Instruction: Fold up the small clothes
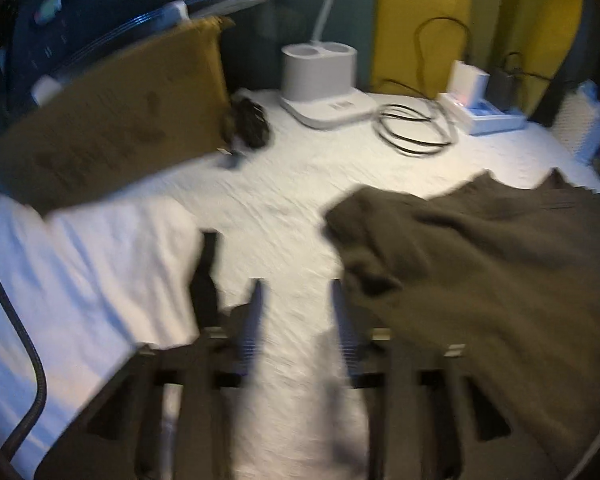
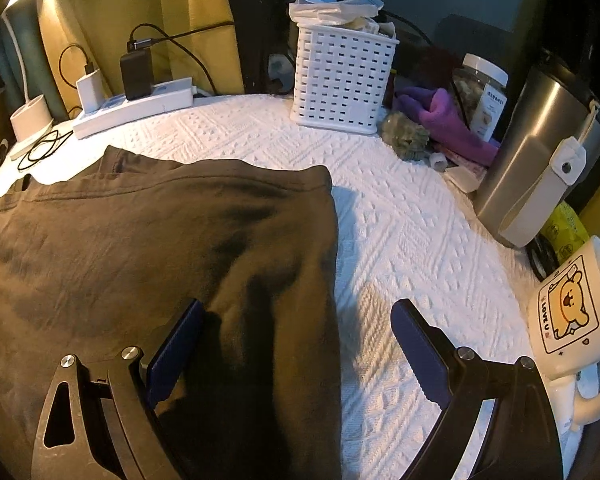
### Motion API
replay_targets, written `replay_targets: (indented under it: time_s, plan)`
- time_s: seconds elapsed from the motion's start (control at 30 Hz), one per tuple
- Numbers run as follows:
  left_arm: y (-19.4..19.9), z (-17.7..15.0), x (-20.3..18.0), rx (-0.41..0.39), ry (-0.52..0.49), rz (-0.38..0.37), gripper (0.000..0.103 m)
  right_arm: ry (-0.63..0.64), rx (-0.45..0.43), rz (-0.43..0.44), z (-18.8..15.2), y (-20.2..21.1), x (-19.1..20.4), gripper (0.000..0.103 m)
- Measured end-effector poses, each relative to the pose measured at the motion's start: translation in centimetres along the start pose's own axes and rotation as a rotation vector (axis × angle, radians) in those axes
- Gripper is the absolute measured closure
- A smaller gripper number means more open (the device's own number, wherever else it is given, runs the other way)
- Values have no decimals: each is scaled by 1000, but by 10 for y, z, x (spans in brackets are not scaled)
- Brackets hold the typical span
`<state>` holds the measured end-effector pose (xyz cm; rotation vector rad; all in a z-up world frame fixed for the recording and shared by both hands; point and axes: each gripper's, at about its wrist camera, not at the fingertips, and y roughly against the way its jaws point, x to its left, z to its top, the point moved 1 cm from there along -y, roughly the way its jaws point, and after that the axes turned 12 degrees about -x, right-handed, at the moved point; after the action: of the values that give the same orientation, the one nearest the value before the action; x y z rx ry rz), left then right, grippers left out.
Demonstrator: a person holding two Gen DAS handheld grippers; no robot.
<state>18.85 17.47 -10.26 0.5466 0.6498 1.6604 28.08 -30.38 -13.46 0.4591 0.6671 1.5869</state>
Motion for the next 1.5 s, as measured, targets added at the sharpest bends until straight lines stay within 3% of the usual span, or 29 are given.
replay_targets:
  time_s: [0.03,0.23,0.27,0.33,0.4,0.47,0.53,0.57,0.83,1.07,1.2,1.5]
  plan:
    - [-1,-2,-2,5,20,-23,47,0,-2,1,0,1,0,8]
    - [-15,-11,-20,7,57,-90,49,6,-12,-2,0,6,0,8]
    - [-13,-12,-23,-4,46,-90,55,4,-12,-4,0,7,-1,8]
    - [-11,-13,-30,-2,13,-93,100,-2,-11,-7,-1,8,-3,8]
    - [-10,-13,-32,-9,-6,-86,102,-5,-4,-9,-3,6,-5,8]
    - [-5,-13,-31,-32,-26,-32,102,-9,0,-10,-4,5,-6,8]
    - [5,-14,-26,-71,-61,78,102,-3,5,-12,-5,3,-6,8]
    - [8,-16,-22,-76,-68,93,102,-2,11,-12,-6,1,-6,8]
    - [9,-25,-9,-1,43,109,100,8,3,-32,-7,4,-8,8]
    - [38,-35,-12,-15,74,54,97,1,-30,-36,-9,29,-11,8]
    - [58,-46,-14,-34,100,6,57,0,-64,-40,-11,52,-12,8]
    - [101,-92,-36,-36,104,-116,56,-14,-115,-36,-32,103,-9,8]
